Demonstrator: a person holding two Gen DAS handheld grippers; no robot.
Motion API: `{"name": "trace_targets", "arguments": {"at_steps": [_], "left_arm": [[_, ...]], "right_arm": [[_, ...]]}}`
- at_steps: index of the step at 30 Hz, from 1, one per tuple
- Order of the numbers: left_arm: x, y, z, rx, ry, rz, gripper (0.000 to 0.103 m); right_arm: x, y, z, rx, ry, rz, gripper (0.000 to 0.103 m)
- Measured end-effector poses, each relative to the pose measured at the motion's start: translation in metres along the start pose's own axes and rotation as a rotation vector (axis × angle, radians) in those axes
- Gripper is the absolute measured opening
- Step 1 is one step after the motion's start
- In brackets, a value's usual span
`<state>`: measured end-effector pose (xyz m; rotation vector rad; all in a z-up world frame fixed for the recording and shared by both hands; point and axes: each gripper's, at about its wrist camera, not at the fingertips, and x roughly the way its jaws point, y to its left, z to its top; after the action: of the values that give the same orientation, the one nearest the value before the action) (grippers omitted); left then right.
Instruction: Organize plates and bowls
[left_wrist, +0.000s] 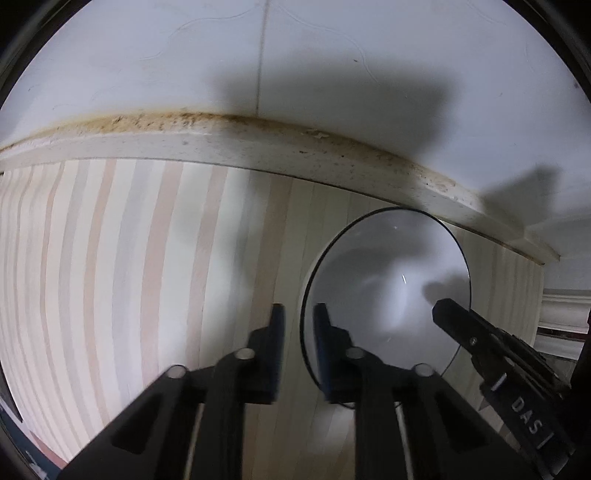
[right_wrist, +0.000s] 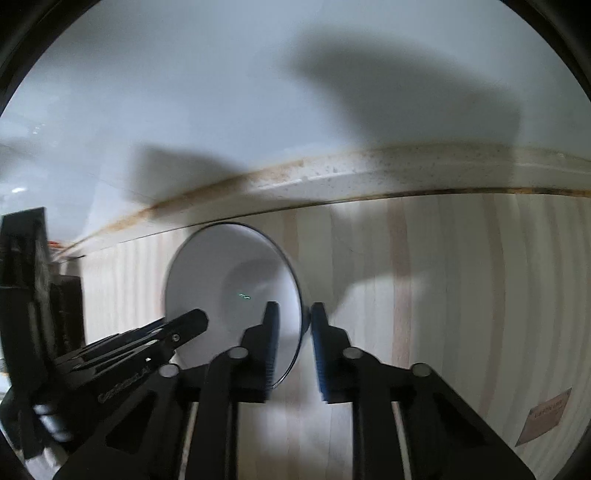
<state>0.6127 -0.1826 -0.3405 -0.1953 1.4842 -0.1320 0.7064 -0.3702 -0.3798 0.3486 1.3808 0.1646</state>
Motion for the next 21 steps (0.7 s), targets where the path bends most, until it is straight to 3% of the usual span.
{"name": "trace_targets", "arguments": {"at_steps": [3,11,21], "left_arm": [[-0.006,-0.005,-0.003,0.03,-0.033,0.012,0.01],[-0.017,-0.009,-0.022,0.069,-0.044,0.028,0.01],[-0.075,-0.017,-0.06,0.154,-0.124,-0.01,0.01]], "right_arm": [[0.001,-0.003,-0.001,0.013,-0.008,-0.002,0.009],[-0.001,-0.002,-0.011,0.005,-0.011,-0.024,0.009],[-0.055,0.014,-0.048,-0.013,-0.073,-0.016,0.009]]}}
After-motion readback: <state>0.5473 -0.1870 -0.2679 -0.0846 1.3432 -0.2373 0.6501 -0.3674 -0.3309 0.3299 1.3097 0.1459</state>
